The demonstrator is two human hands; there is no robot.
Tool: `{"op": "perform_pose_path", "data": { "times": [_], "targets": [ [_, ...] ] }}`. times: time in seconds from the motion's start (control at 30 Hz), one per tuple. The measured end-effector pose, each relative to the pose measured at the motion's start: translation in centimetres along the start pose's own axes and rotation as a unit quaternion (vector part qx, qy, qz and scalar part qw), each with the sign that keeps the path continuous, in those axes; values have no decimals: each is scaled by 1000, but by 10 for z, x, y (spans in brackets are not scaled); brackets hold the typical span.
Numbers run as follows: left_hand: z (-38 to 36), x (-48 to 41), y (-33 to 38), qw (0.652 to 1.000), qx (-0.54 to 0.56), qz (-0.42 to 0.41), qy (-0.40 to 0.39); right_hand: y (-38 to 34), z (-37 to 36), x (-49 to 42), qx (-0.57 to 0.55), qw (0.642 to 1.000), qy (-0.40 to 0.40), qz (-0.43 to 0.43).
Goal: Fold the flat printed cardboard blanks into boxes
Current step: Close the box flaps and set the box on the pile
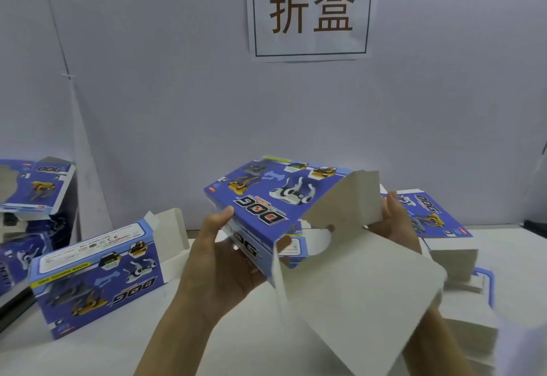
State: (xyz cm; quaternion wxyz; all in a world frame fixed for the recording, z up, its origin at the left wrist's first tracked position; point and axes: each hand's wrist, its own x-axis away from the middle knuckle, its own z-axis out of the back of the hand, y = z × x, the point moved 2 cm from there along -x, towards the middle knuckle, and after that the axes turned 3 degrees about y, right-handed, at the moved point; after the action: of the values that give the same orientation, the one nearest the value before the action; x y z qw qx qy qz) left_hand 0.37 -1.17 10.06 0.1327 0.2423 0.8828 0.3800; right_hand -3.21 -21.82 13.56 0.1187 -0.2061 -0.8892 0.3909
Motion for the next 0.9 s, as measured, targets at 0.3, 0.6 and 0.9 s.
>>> {"op": "perform_pose_path", "data": {
  "times": [0.3, 0.6, 0.9],
  "targets": [
    [5, 3, 1, 959, 62, -267, 68, 38, 19, 7, -44, 997, -53, -43],
    [-13, 4, -2, 945, -41, -303, 116, 40, 24, -2, 330, 912, 150, 192],
    [-22, 11, 2, 934, -20, -342, 102, 26, 18, 6, 45, 997, -47, 44]
  ]
}}
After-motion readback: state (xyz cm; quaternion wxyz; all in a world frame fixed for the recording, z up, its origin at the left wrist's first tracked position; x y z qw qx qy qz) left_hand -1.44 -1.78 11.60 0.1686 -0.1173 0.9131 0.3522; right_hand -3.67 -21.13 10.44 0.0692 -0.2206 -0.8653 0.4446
